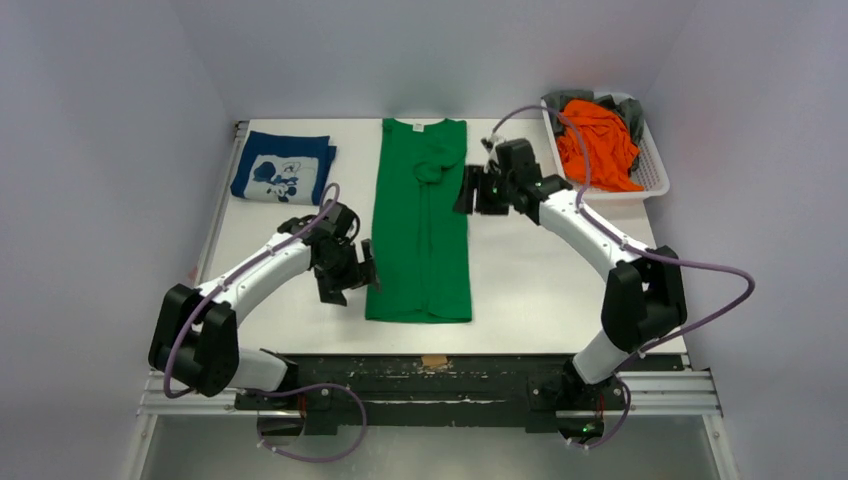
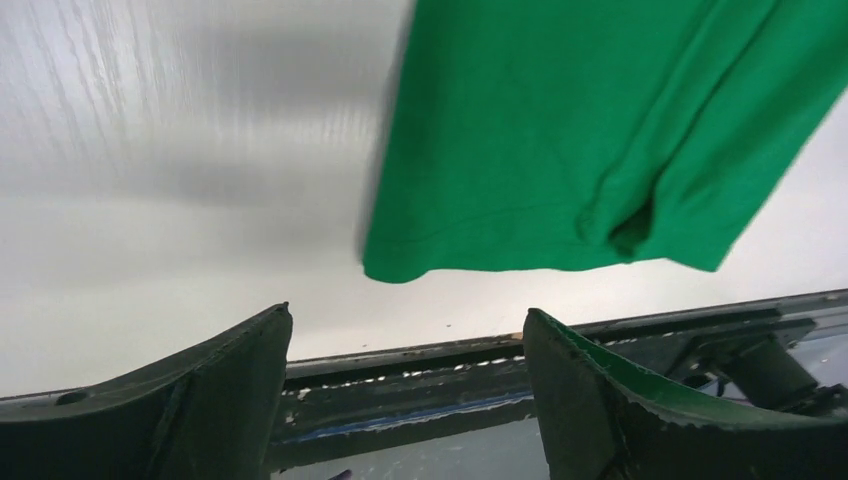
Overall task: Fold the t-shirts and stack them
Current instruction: Grab the bottom of the folded rectangular tshirt with both arms
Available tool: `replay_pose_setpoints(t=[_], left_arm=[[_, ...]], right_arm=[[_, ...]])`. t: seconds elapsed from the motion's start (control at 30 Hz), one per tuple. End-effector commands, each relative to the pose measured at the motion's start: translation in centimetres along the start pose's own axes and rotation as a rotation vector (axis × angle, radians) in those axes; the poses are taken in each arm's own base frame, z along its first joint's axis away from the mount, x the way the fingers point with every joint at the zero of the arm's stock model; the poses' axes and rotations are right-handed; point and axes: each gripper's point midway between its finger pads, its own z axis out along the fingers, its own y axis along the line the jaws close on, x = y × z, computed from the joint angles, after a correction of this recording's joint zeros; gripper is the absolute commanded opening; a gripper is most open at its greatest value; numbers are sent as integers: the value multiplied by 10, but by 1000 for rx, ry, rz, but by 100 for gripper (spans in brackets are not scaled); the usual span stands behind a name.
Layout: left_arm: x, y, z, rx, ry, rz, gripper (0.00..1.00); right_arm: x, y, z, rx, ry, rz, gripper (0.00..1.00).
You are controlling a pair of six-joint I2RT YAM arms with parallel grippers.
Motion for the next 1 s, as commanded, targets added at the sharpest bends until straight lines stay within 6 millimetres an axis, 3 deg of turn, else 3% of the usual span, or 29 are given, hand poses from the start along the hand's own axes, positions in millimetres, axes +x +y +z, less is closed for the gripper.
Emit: replay_pose_setpoints(t=[0.0,0.13,0.3,0.43,0.53,0.63,0.8,0.97], left_arm=[[12,-5,17,69,60,31,77],[24,3,33,64,116,29,60],[33,14,54,47,149,27,53],[32,17,68,31,170,26,43],[36,21,74,20,188,17,28],[40,24,74,12,197,18,0],[42,27,71,14,189,25,0],[44,23,66,42,190,26,0]], right_arm=[[122,-5,-12,36,312,56,59],[193,-8,-26,68,452,74,55],[240,-18,-26,67,487,171,51],[256,-18,-28,51,505,208,48],[264,-18,-33,53,510,224,48],[273,-17,-38,48,533,244,47],[286,-13,-43,42,550,267,41],[292,-12,-41,49,576,273,25]])
